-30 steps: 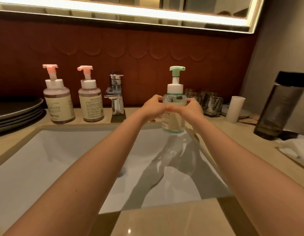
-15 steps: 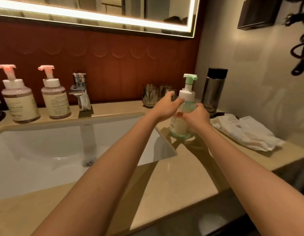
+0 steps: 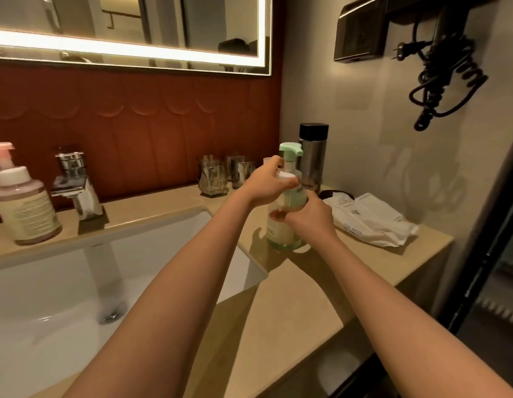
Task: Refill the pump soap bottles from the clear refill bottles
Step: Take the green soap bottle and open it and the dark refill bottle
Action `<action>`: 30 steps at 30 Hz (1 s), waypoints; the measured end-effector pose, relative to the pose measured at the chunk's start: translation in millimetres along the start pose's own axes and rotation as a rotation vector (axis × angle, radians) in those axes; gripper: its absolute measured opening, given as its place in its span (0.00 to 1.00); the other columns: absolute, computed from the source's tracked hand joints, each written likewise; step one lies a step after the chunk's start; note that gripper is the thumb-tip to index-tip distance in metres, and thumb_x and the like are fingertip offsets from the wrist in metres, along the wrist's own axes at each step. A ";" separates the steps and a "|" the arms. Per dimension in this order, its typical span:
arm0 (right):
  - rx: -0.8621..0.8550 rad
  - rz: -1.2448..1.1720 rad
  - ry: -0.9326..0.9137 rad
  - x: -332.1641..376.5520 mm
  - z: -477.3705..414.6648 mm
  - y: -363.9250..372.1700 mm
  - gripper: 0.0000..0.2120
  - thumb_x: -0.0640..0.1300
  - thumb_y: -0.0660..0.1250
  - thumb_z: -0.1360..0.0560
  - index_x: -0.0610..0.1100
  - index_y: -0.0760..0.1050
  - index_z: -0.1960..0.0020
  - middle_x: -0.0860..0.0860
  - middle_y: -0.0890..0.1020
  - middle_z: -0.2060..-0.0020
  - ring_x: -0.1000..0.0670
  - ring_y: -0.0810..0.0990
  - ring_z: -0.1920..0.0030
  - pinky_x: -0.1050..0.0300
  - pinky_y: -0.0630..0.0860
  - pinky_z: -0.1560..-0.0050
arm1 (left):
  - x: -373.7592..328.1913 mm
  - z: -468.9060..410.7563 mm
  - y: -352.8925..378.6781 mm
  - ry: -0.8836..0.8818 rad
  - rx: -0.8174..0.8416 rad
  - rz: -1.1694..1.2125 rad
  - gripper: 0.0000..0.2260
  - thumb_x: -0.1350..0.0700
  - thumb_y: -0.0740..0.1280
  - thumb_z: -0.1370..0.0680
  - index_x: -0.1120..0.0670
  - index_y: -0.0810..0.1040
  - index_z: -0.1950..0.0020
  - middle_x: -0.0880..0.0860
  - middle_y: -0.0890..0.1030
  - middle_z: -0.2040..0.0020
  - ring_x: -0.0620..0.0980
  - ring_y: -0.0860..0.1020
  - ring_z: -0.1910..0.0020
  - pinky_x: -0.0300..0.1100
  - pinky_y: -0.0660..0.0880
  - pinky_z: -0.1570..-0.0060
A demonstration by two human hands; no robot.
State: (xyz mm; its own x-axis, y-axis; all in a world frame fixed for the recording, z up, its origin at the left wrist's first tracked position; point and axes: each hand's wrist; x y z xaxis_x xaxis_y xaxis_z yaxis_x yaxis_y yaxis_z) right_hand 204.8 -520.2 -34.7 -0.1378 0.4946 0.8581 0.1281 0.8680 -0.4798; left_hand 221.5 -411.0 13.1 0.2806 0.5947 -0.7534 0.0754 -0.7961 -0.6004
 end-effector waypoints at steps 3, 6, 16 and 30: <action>-0.025 0.020 0.003 0.3 0.3 2.4 0.34 0.51 0.76 0.34 0.46 0.66 0.33 0.48 0.75 0.38 0.45 0.73 0.37 0.50 0.73 0.43 | 4.7 -5.2 7.8 0.004 -0.196 -0.157 0.24 0.43 0.71 0.30 0.52 0.70 0.41 0.50 0.77 0.47 0.51 0.74 0.47 0.51 0.69 0.42; -0.043 0.052 0.006 -0.1 -1.9 3.6 0.36 0.52 0.76 0.34 0.44 0.65 0.32 0.48 0.75 0.38 0.45 0.73 0.37 0.51 0.73 0.43 | 2.1 -8.4 15.7 -0.028 -0.367 -0.264 0.29 0.34 0.71 0.36 0.50 0.67 0.45 0.47 0.74 0.51 0.48 0.70 0.50 0.50 0.64 0.46; -0.031 0.027 -0.043 -7.2 -7.5 1.5 0.34 0.52 0.77 0.35 0.46 0.68 0.34 0.49 0.76 0.39 0.46 0.74 0.38 0.52 0.72 0.45 | 0.0 -4.2 -5.0 0.029 -0.134 -0.078 0.27 0.32 0.62 0.32 0.49 0.76 0.41 0.49 0.78 0.42 0.52 0.75 0.41 0.56 0.70 0.39; -0.013 0.025 -0.039 -9.4 -10.7 1.7 0.35 0.53 0.77 0.35 0.45 0.68 0.34 0.47 0.76 0.39 0.45 0.74 0.38 0.50 0.73 0.43 | -13.4 -0.8 -8.5 -0.035 -0.167 -0.098 0.28 0.41 0.67 0.30 0.55 0.70 0.35 0.52 0.74 0.39 0.51 0.72 0.41 0.48 0.72 0.43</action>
State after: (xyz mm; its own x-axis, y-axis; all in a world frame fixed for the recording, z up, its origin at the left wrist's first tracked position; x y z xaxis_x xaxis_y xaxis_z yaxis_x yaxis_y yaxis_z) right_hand 216.8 -523.9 -41.6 -0.1722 0.5173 0.8383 0.1445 0.8551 -0.4980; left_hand 217.9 -412.3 28.5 0.2310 0.6715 -0.7041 0.2589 -0.7400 -0.6208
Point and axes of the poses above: each hand's wrist, its own z-axis away from the middle knuckle, its own y-axis out of the palm, x = y × z
